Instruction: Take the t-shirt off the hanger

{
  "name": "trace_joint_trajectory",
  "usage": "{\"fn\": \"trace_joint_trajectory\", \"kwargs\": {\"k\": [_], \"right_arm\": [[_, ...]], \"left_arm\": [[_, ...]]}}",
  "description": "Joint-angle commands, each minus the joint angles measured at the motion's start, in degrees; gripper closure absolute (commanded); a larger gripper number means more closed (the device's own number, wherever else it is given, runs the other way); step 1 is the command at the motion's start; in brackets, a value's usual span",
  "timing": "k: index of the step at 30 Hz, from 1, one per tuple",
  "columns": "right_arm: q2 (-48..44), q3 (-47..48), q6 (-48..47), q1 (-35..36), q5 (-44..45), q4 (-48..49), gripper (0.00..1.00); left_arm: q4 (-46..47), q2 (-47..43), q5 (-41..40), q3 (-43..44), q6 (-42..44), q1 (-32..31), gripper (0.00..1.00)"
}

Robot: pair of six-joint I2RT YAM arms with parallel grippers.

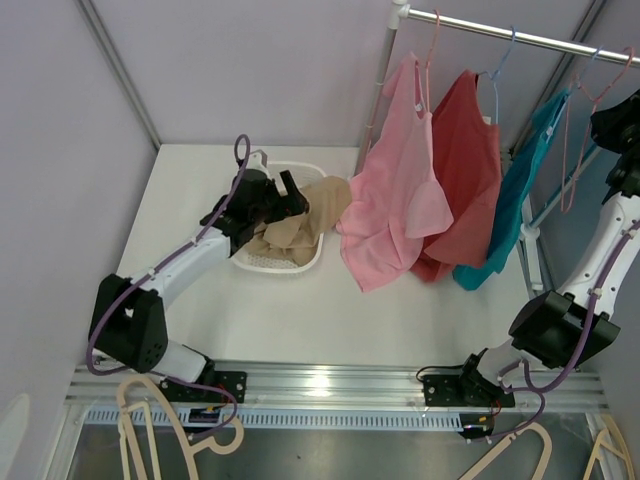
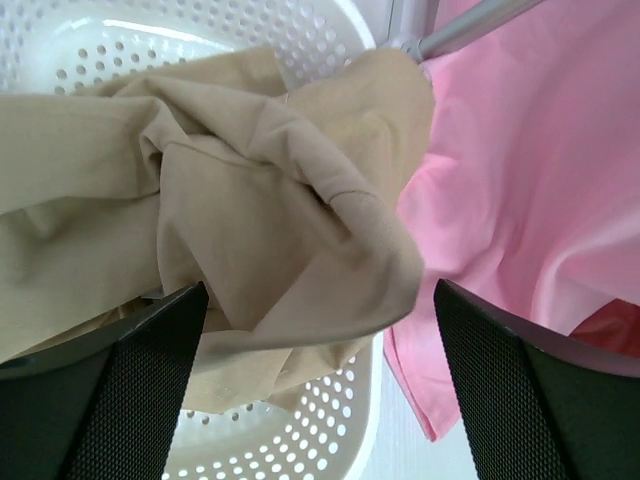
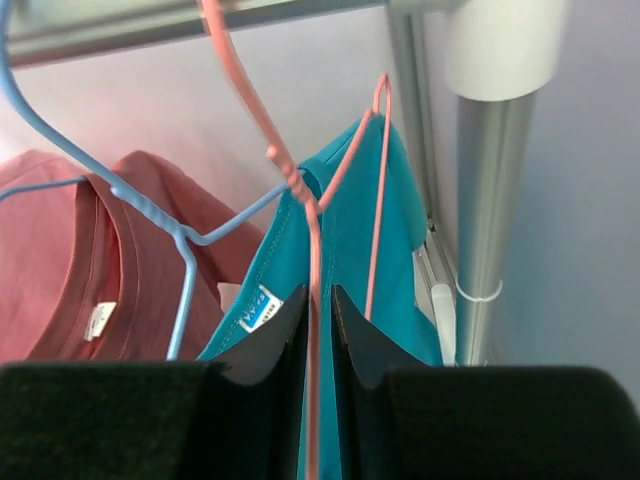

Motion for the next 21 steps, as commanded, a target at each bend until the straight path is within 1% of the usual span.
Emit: {"fn": "trace_joint_trajectory", "kwargs": {"k": [1,5,9,11,12,13,14,15,16,17,21], "right_arm": [[-0.64,5.83,0.85,-0.18,3.76,-4.45,0.81],[-2.84,6.37,0.76,-0.09,5.69,-4.98,0.80],[-3.89,7.76,0.41,-0.09,5.62,-6.73,0.68],[-3.98,8.56,1.28,0.17,4.65,-7.18,0.66],[-4.07,9.43,1.55,0.35,4.39,-7.44,0.61],[-4.07,10.14,1.90,0.70,4.73,-8.40,0.60],[-3.72,11.54,2.60,1.05,5.26,-9.80,0.60],[-2.50,15.20,2.87,1.75,6.39,-11.38,0.59],[-1.88,16.98,3.13,2.28,6.67,-14.53,0.59],[-1.18,18.57,3.31,2.89,6.41,-15.69,0.59],[1.11,24.11,3.49,7.64,9.12,-19.92,0.55]], "left_arm": [[2.59,-5.24,-3.66,-0.19,0.19,-0.97,0.01],[4.70,-9.20,-5.32,-3.27,1.85,-4.13,0.00],[1.72,-10.79,-8.65,-1.70,3.79,-6.33,0.01],[1.71,-12.54,-9.63,-1.69,5.01,-7.65,0.00],[2.06,-13.25,-10.85,-1.95,5.54,-8.09,0.00],[2.32,-13.86,-11.47,-1.87,6.07,-9.14,0.00],[2.59,-14.82,-12.09,-1.95,7.73,-9.67,0.00],[2.68,-15.01,-14.97,-1.87,8.53,-10.46,0.00],[2.77,-15.27,-16.47,-1.78,9.32,-11.86,0.00],[2.94,-15.36,-17.36,-1.60,10.63,-12.31,0.00],[4.43,-15.89,-21.41,-2.56,13.36,-15.21,0.01]]}}
